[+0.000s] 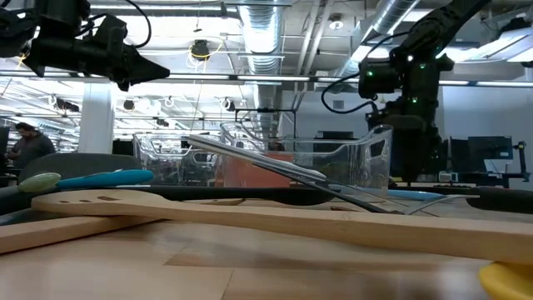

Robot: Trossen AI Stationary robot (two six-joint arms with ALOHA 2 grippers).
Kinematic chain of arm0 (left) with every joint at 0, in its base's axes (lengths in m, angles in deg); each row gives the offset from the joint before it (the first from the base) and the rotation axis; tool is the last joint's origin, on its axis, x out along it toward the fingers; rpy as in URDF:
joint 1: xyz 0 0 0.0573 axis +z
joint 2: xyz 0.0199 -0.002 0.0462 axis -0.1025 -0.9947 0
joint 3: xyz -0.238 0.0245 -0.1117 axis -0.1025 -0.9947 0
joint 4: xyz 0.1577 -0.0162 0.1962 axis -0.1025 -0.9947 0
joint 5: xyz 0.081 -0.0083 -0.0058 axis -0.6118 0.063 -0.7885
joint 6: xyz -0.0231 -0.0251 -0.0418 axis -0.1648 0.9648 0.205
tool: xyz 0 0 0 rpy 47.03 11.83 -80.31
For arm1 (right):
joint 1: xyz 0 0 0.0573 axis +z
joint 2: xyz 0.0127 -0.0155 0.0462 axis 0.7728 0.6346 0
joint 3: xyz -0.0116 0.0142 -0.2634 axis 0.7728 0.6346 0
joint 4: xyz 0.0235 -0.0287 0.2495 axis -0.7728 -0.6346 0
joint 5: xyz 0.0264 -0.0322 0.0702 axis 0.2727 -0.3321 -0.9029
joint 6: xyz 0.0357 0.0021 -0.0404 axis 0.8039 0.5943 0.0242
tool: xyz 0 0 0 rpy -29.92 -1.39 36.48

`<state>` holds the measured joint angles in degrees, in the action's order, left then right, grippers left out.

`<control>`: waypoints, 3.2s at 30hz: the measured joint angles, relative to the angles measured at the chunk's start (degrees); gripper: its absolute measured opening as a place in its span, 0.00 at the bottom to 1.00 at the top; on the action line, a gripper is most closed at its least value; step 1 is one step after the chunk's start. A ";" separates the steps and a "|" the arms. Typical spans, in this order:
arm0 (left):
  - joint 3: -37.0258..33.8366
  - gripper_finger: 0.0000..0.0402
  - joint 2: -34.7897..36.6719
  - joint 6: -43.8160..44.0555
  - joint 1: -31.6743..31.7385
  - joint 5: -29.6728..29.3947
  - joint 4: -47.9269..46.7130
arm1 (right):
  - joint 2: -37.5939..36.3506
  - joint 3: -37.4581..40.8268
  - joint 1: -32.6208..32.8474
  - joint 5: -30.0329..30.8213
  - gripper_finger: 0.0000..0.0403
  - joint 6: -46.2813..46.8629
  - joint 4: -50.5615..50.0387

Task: Pick & Place Kitchen Items
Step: Put the top blue serving spoon into the top transparent bin

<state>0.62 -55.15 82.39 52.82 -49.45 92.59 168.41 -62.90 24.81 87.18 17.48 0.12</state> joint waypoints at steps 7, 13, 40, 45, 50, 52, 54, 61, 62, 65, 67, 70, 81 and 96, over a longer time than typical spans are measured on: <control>0.00 0.01 0.00 -0.02 0.00 -0.01 -0.02 | 0.00 0.00 -1.58 0.04 0.51 2.14 0.49; 0.00 0.01 0.00 -0.02 0.00 0.00 -0.04 | 0.07 0.00 -2.82 0.04 0.51 2.14 0.49; 0.00 0.01 0.00 -0.02 0.00 0.00 -0.44 | -3.48 5.07 -2.91 -1.51 0.45 6.84 6.49; 0.00 0.01 0.00 -0.02 0.00 -0.02 -0.46 | -6.38 5.01 -3.37 -2.11 0.43 7.04 2.79; 0.00 0.01 0.00 -0.02 0.00 0.00 -0.48 | -7.06 5.69 -3.33 -2.38 0.43 7.03 0.60; 0.00 0.01 0.00 -0.02 0.00 0.00 -0.48 | -6.93 6.31 -3.13 -2.45 0.44 7.03 0.63; 0.00 0.01 0.00 -0.02 0.00 -0.01 -0.48 | -6.35 6.96 -3.04 -2.54 0.44 7.03 1.85; -0.01 0.01 0.01 -0.03 0.00 -0.01 -0.52 | -6.14 10.20 -3.11 -2.06 0.45 7.05 7.75; 0.00 0.01 0.00 -0.03 0.00 0.00 -0.52 | -6.14 10.28 -3.11 -2.02 0.45 7.05 7.91; 0.00 0.01 0.00 -0.02 0.00 0.00 -0.52 | -6.14 10.35 -3.11 -1.79 0.45 7.05 8.21; 0.00 0.01 0.00 -0.02 0.00 0.00 -0.55 | -6.14 10.36 -3.11 -0.67 0.45 7.06 8.32; -0.01 0.01 0.00 -0.02 0.00 -0.01 -0.57 | -6.12 10.36 -3.13 0.83 0.45 7.81 8.32; 0.00 0.01 0.02 -0.04 0.00 0.00 -0.68 | 1.44 9.84 -1.50 1.88 0.44 8.13 8.84; -0.01 0.01 0.00 -0.03 0.00 0.00 -0.66 | -0.72 10.36 -1.27 2.80 0.20 9.83 9.48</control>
<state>0.61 -55.15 82.36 52.82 -49.45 91.94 167.69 -52.54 23.54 89.97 27.31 9.60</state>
